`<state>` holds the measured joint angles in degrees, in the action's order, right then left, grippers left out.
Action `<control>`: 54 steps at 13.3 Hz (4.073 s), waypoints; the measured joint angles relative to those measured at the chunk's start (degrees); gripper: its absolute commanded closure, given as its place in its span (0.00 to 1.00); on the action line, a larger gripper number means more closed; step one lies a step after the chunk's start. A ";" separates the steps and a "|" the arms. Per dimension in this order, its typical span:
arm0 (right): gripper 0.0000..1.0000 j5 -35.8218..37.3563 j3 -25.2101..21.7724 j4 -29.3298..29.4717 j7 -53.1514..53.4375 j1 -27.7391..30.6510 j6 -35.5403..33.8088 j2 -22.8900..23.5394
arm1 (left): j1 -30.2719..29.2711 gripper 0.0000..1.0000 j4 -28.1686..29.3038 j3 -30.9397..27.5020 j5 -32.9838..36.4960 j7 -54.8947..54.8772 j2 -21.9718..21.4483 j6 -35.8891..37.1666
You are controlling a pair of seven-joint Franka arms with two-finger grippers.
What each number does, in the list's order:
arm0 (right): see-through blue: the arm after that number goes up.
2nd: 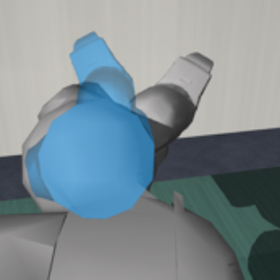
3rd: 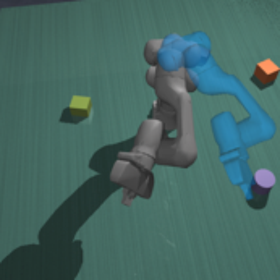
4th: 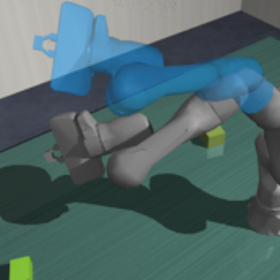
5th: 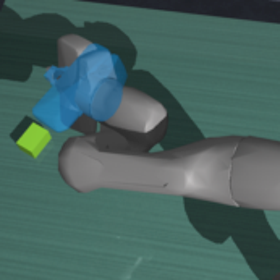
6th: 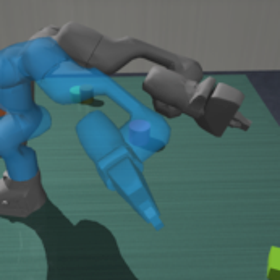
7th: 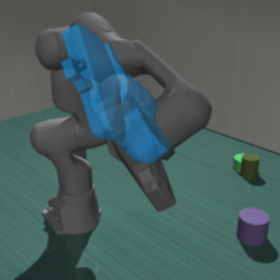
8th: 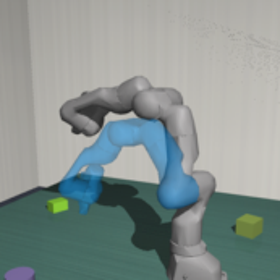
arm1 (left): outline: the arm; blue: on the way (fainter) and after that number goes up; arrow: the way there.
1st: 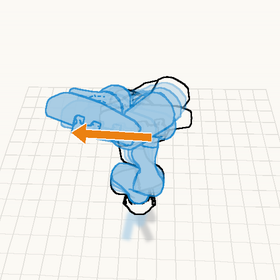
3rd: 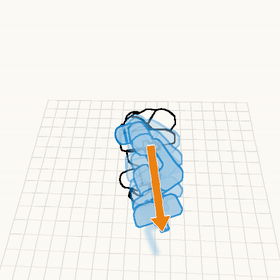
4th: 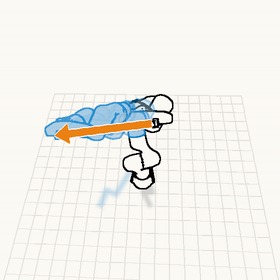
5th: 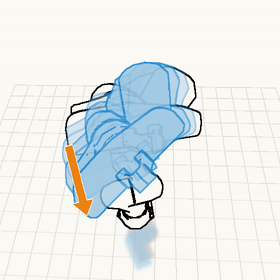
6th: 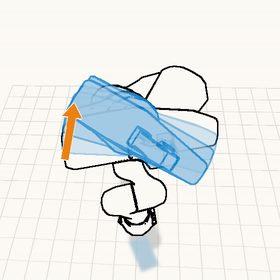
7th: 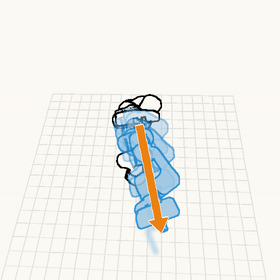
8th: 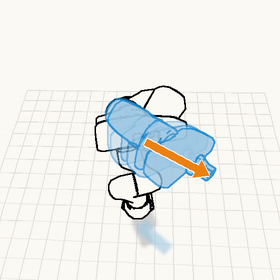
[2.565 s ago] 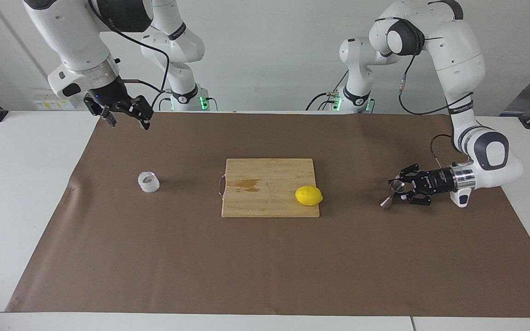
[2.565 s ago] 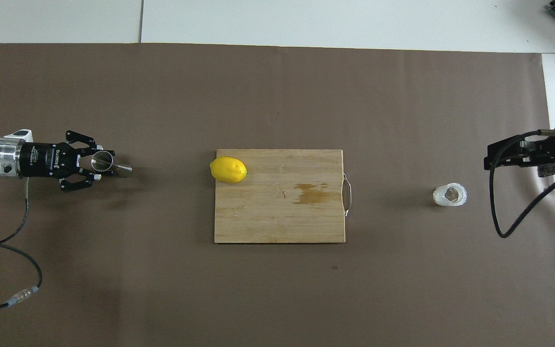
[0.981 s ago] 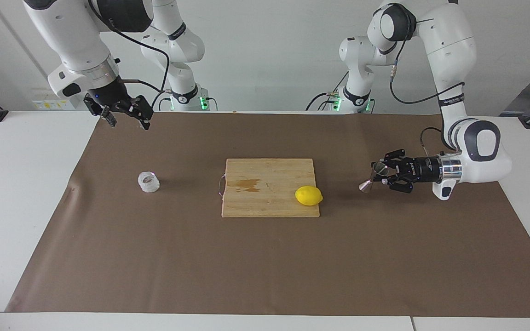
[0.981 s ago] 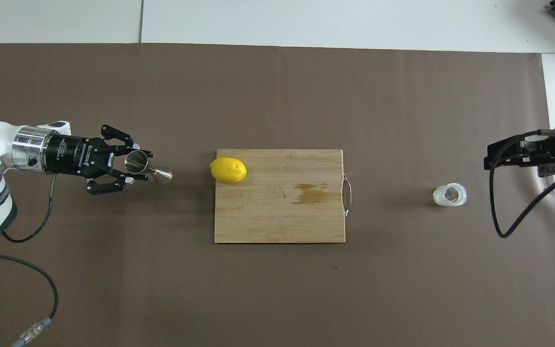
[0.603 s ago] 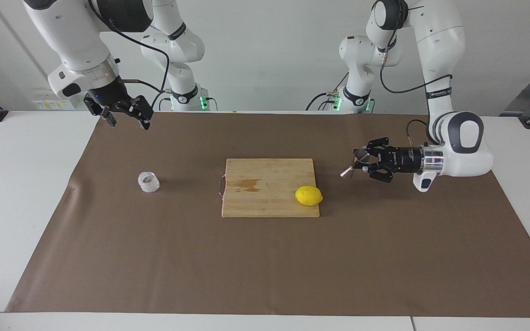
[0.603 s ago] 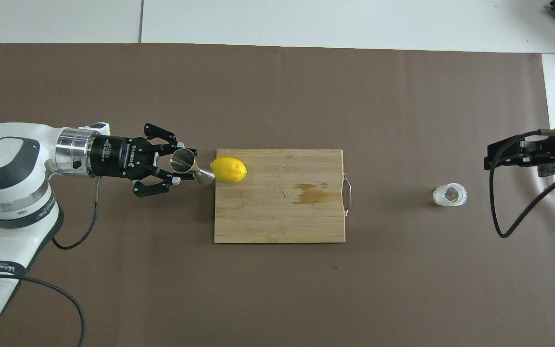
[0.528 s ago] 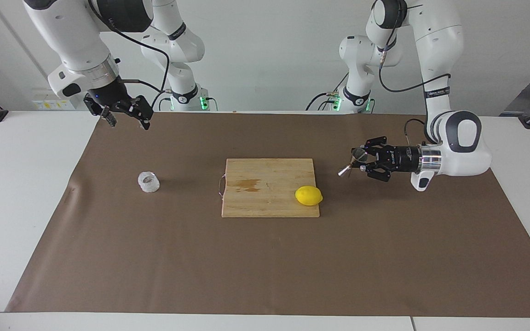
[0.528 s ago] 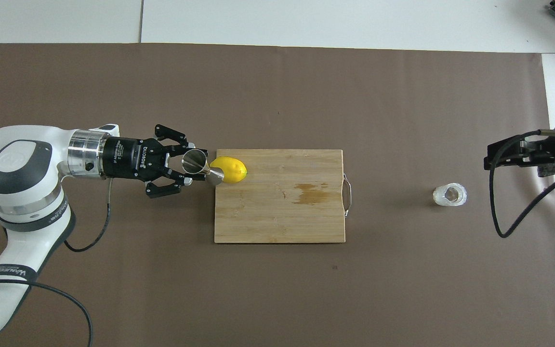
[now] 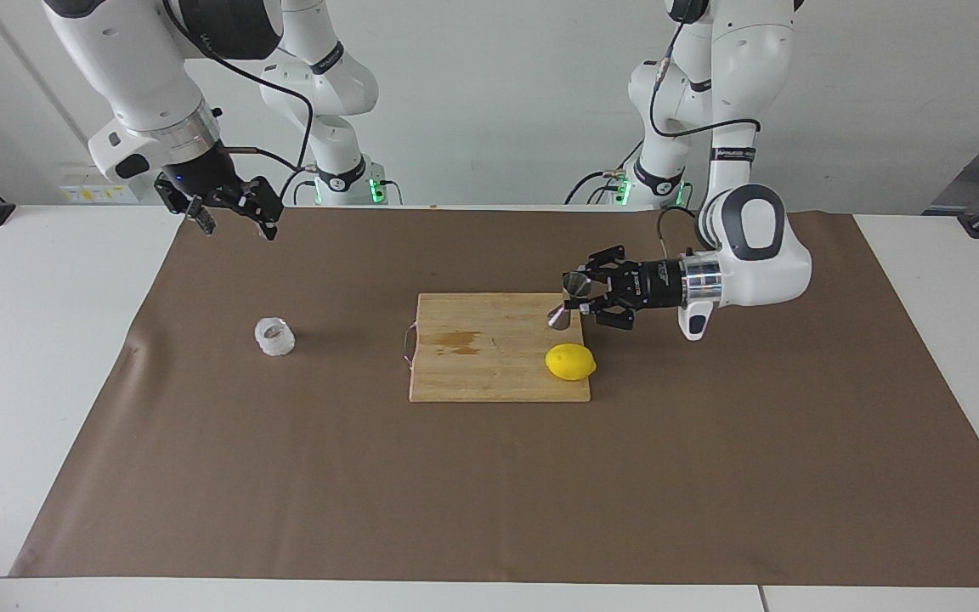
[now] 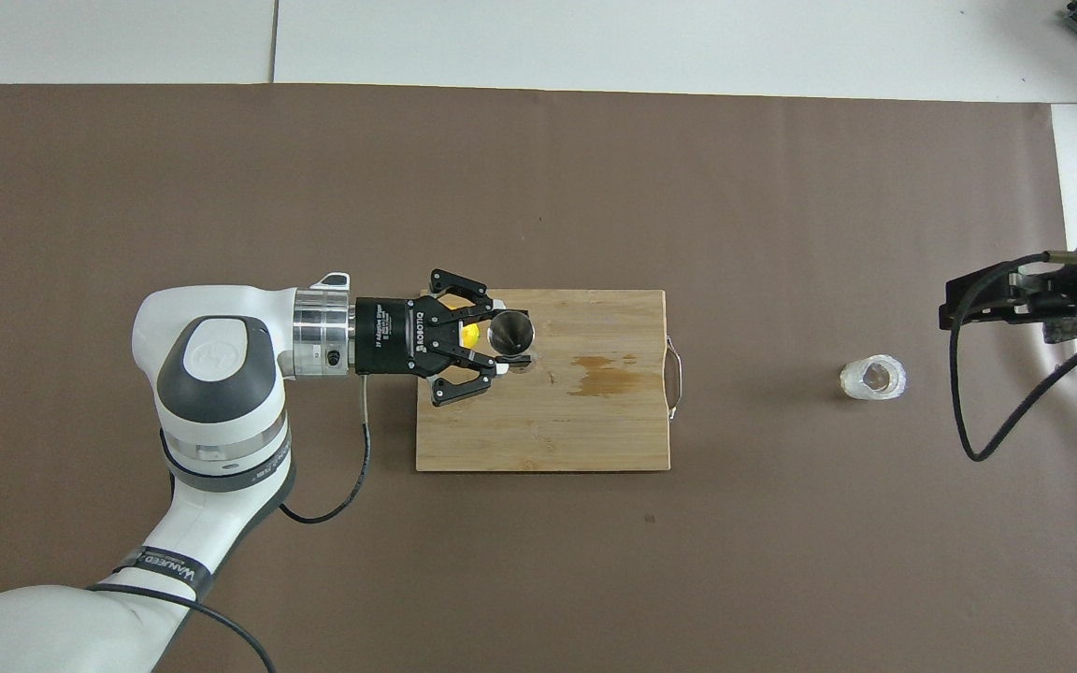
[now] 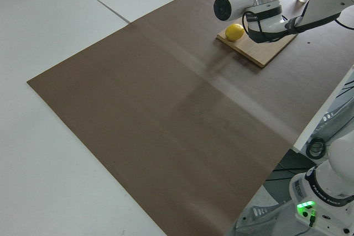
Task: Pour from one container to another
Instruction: 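Lift the steel cup and carry it over the cutting board, then lower the steel cup onto the board center and open the left gripper, then withdraw the left gripper while the right gripper reaches the clear cup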
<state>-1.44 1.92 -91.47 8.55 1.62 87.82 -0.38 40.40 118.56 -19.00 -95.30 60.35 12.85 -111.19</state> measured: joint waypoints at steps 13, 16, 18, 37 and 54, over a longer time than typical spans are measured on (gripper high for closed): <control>0.00 0.00 0.00 0.00 0.00 0.00 0.00 0.00 | 4.04 1.00 2.10 6.47 -15.75 -12.46 4.03 -10.17; 0.00 0.00 0.00 0.00 0.00 0.00 0.00 0.00 | 4.07 1.00 2.20 7.68 -18.61 -14.59 5.90 -10.57; 0.00 0.00 0.00 0.00 0.00 0.00 0.00 0.00 | 4.09 1.00 2.01 8.12 -19.76 -15.46 6.87 -10.53; 0.00 0.00 0.00 0.00 0.00 0.00 0.00 0.00 | -0.23 0.00 0.64 7.96 -10.84 -18.10 3.98 -6.34; 0.00 0.00 -0.04 -7.87 -24.89 1.71 9.14 -2.26 | -16.17 0.00 -14.51 2.42 47.15 -19.29 -1.87 12.83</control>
<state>-1.44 1.88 -99.34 -16.34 3.33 96.95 -2.63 24.22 104.05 -16.58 -48.15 41.06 10.98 -98.37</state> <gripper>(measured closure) 0.000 0.000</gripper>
